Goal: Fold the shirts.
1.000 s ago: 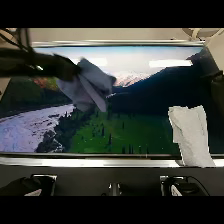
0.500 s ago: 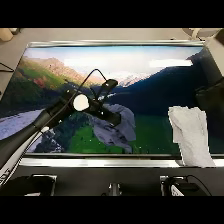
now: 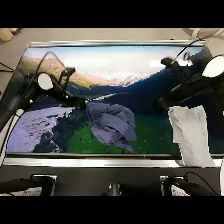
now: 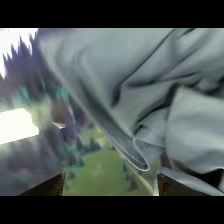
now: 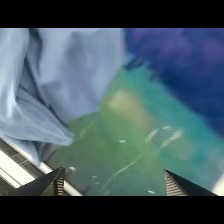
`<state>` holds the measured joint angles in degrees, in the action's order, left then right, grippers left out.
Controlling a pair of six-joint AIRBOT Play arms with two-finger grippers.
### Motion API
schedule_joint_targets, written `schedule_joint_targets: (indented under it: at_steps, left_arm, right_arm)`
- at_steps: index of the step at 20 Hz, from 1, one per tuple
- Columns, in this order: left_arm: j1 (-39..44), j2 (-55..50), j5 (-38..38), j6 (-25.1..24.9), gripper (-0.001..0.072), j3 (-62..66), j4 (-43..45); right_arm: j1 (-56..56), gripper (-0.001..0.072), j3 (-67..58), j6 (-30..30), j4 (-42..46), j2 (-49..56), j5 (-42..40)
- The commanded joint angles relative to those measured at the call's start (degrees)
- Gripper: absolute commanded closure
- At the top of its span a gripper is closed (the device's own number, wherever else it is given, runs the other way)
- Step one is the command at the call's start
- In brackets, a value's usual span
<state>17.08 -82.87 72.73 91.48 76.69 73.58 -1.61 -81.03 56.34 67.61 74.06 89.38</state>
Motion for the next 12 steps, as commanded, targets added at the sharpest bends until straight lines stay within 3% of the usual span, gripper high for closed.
schedule_joint_targets:
  at_steps: [1, 4, 10, 12]
  left_arm:
    - [-3.82, -2.99, -9.14, 0.00, -0.0004, -10.80, -9.86]
    - [-3.78, -8.26, -14.40, -1.18, -0.0004, -11.96, -16.83]
    - [-3.78, -13.77, -20.68, -3.69, 0.0002, -11.80, -25.64]
    - [-3.78, -13.92, -22.43, -3.61, 0.0198, -11.80, -25.88]
  right_arm:
    - [-0.02, 0.0037, 9.79, -2.34, -3.41, 1.70, -4.50]
    - [-0.02, 0.0037, 16.28, -3.19, -3.54, 1.70, -6.54]
    - [-0.02, 0.0038, 23.39, -3.28, -6.93, 1.84, -18.01]
    - [-0.02, 0.0038, 23.89, -3.30, -9.51, 3.72, -19.61]
